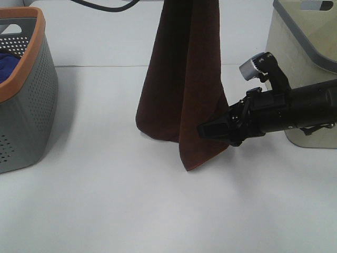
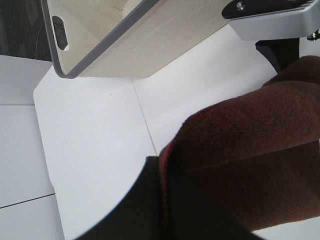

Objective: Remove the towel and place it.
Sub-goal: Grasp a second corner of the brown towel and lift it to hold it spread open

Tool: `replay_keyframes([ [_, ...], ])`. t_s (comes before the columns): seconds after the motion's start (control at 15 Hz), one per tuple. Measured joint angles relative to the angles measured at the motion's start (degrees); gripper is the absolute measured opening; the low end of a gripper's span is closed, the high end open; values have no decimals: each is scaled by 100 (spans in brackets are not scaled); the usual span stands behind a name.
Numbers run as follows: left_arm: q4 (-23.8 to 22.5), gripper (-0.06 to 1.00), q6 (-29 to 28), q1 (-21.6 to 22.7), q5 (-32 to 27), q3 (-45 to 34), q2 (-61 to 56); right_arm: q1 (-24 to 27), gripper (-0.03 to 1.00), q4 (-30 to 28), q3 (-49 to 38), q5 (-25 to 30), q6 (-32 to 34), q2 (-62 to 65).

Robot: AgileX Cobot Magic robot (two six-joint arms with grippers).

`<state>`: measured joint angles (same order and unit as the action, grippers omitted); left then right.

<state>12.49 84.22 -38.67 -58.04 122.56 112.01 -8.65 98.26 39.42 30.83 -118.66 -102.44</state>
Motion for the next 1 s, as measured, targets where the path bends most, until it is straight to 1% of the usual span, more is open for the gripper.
replay_keyframes([
  [0.2, 0, 0, 0, 0, 0, 0, 0, 0, 74, 80, 0, -29, -642, 0],
  [0.27, 0, 0, 0, 0, 0, 0, 0, 0, 74, 80, 0, -143, -779, 0],
  [0.33, 0, 0, 0, 0, 0, 0, 0, 0, 71, 80, 0, -258, -808, 0],
  [0.4, 0, 0, 0, 0, 0, 0, 0, 0, 66, 86, 17, -269, -808, 0],
  [0.53, 0, 0, 0, 0, 0, 0, 0, 0, 50, 92, 40, -103, -808, 0],
  [0.67, 0, 0, 0, 0, 0, 0, 0, 0, 40, 97, 46, -80, -762, 0],
  [0.87, 0, 0, 0, 0, 0, 0, 0, 0, 36, 86, 46, -86, -355, 223],
  [0.93, 0, 0, -6, 0, 0, 0, 0, 0, 36, -338, 46, -258, 258, 510],
  [1.0, 0, 0, -6, 0, 0, 0, 0, 0, 36, -722, 46, -372, 705, 607],
])
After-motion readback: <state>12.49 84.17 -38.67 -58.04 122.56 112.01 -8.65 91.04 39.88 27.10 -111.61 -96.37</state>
